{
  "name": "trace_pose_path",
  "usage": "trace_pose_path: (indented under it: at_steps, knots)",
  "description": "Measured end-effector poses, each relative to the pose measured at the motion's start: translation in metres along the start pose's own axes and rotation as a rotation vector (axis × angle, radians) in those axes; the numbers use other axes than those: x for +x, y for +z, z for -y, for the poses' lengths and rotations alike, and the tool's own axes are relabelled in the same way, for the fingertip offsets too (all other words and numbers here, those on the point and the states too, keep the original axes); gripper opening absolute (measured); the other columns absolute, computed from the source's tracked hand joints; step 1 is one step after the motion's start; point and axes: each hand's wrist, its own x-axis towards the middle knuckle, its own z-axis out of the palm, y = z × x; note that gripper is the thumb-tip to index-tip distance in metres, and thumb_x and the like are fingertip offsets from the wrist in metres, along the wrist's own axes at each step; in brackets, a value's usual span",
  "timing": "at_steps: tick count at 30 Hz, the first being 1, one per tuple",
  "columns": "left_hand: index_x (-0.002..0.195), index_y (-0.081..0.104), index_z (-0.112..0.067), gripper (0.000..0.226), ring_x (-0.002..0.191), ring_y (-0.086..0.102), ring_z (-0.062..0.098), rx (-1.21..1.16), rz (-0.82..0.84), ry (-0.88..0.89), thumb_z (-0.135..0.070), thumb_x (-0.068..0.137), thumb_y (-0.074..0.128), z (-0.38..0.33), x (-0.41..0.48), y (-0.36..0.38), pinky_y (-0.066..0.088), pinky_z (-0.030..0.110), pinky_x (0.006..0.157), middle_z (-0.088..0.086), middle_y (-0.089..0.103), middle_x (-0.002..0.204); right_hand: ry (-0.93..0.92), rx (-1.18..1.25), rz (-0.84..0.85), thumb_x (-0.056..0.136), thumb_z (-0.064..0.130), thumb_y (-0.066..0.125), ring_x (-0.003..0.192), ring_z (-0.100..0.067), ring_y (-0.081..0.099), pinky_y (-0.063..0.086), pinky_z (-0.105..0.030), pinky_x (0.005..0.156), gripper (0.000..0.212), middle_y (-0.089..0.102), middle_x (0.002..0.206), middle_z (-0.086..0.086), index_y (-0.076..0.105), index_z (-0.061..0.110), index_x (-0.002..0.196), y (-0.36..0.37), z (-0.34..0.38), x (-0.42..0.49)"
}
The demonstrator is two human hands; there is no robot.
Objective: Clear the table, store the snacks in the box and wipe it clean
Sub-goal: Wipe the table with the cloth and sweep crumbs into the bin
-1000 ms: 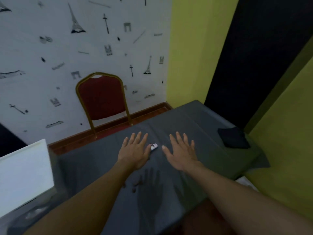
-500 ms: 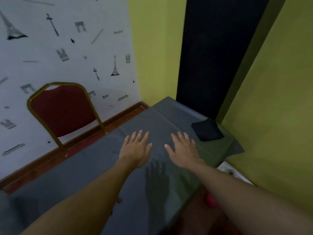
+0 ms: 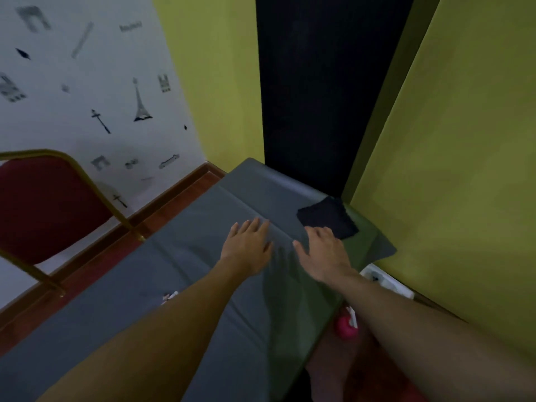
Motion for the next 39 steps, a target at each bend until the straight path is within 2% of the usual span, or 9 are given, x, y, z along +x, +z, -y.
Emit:
trace_pose_path:
  at_steps: [7, 12, 15, 17, 22, 26, 30, 33, 39]
  knots:
    - [0.155, 0.018, -0.017, 0.060, 0.148, 0.023, 0.028, -0.062, 0.088, 0.022, -0.040, 0.102, 0.034, -0.034, 0.099, 0.037, 0.016, 0.045, 0.121, 0.009, 0.016, 0.163, 0.084, 0.028, 0.055, 0.099, 0.053, 0.040, 0.133, -0.029, 0.041, 0.041, -0.045, 0.105, 0.055, 0.049, 0.141, -0.011, 0.045, 0.017, 0.141, 0.030, -0.053, 0.071]
    - [0.155, 0.020, -0.022, 0.062, 0.144, 0.029, 0.032, -0.279, 0.181, -0.080, -0.039, 0.100, 0.042, -0.048, 0.156, 0.076, 0.028, 0.043, 0.117, 0.008, 0.016, 0.163, 0.123, -0.030, 0.138, 0.094, 0.055, 0.049, 0.131, -0.030, 0.038, 0.040, -0.046, 0.104, 0.060, 0.042, 0.141, -0.010, 0.040, 0.022, 0.143, 0.056, -0.083, 0.103]
    - [0.154, 0.025, -0.021, 0.058, 0.139, 0.036, 0.032, -0.356, 0.161, -0.110, -0.033, 0.100, 0.044, -0.052, 0.178, 0.096, 0.033, 0.043, 0.114, 0.006, 0.028, 0.159, 0.104, -0.088, 0.112, 0.092, 0.055, 0.052, 0.123, -0.030, 0.037, 0.039, -0.046, 0.100, 0.060, 0.037, 0.136, -0.008, 0.040, 0.027, 0.143, 0.066, -0.091, 0.112]
    - [0.150, 0.033, -0.020, 0.053, 0.130, 0.042, 0.033, -0.336, 0.094, -0.119, -0.030, 0.099, 0.044, -0.054, 0.189, 0.104, 0.035, 0.044, 0.108, 0.007, 0.043, 0.148, 0.085, -0.087, 0.077, 0.091, 0.049, 0.054, 0.118, -0.029, 0.037, 0.041, -0.044, 0.097, 0.054, 0.037, 0.132, -0.008, 0.043, 0.028, 0.139, 0.068, -0.093, 0.116]
    - [0.131, 0.056, -0.015, 0.035, 0.119, 0.048, 0.033, -0.379, 0.016, -0.217, -0.021, 0.097, 0.050, -0.061, 0.207, 0.105, 0.043, 0.043, 0.101, 0.012, 0.055, 0.129, 0.027, -0.026, 0.088, 0.095, 0.023, 0.054, 0.113, -0.028, 0.041, 0.044, -0.041, 0.097, 0.044, 0.042, 0.127, -0.008, 0.049, 0.024, 0.139, 0.062, -0.101, 0.123]
    - [0.109, 0.067, -0.008, 0.025, 0.107, 0.059, 0.036, -0.387, 0.054, -0.231, -0.014, 0.092, 0.049, -0.059, 0.202, 0.102, 0.050, 0.040, 0.089, 0.017, 0.066, 0.111, -0.013, 0.030, 0.114, 0.095, 0.014, 0.051, 0.114, -0.026, 0.043, 0.045, -0.041, 0.099, 0.043, 0.047, 0.125, -0.007, 0.054, 0.024, 0.137, 0.056, -0.104, 0.124]
    - [0.100, 0.069, -0.008, 0.024, 0.099, 0.063, 0.034, -0.356, 0.101, -0.251, -0.012, 0.090, 0.048, -0.046, 0.174, 0.099, 0.053, 0.037, 0.081, 0.015, 0.069, 0.103, -0.067, 0.067, 0.145, 0.096, 0.014, 0.051, 0.113, -0.025, 0.044, 0.044, -0.041, 0.099, 0.043, 0.048, 0.123, -0.006, 0.055, 0.023, 0.138, 0.059, -0.094, 0.108]
    - [0.098, 0.067, -0.006, 0.022, 0.096, 0.063, 0.033, -0.361, 0.118, -0.272, -0.011, 0.090, 0.048, -0.031, 0.147, 0.100, 0.053, 0.040, 0.082, 0.016, 0.068, 0.103, -0.116, 0.080, 0.151, 0.096, 0.015, 0.053, 0.113, -0.024, 0.043, 0.044, -0.040, 0.100, 0.042, 0.047, 0.121, -0.005, 0.056, 0.023, 0.137, 0.067, -0.078, 0.090]
    - [0.102, 0.062, -0.008, 0.018, 0.100, 0.062, 0.034, -0.355, 0.134, -0.342, -0.016, 0.092, 0.050, 0.002, 0.082, 0.109, 0.049, 0.036, 0.077, 0.016, 0.067, 0.107, -0.192, 0.093, 0.192, 0.095, 0.014, 0.051, 0.111, -0.023, 0.042, 0.045, -0.038, 0.097, 0.041, 0.047, 0.117, -0.004, 0.058, 0.023, 0.134, 0.089, -0.039, 0.047]
